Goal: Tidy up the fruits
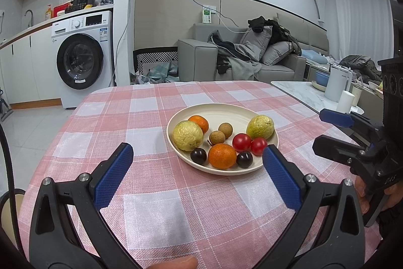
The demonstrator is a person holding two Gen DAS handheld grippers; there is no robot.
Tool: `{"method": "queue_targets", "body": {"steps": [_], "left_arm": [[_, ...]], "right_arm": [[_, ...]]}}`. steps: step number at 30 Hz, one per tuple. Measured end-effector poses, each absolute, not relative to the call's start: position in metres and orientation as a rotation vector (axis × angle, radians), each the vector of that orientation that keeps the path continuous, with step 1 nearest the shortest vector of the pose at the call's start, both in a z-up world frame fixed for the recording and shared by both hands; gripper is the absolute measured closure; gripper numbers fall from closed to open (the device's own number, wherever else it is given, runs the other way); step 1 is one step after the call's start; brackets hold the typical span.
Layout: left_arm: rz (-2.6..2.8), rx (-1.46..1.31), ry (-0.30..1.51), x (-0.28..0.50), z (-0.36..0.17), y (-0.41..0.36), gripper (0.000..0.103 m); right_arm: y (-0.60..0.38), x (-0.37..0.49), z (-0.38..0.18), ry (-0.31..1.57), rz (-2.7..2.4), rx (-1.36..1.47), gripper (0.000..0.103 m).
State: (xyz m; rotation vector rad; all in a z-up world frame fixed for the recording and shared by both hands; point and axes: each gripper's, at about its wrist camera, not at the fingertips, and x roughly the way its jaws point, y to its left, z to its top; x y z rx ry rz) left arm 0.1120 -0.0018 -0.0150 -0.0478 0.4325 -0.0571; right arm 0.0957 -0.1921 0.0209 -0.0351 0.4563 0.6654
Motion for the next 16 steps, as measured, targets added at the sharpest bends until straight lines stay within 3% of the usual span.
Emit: {"method": "queue_targets", "body": {"steps": [16], "left_arm": [[-0.039, -0.061, 0.431, 0.1119, -0.0143, 0.0024, 0.001]], "right_arm": [[-0.1914, 0.0956, 0.0204, 0.456, 0.666, -0.040, 0.000]]}}
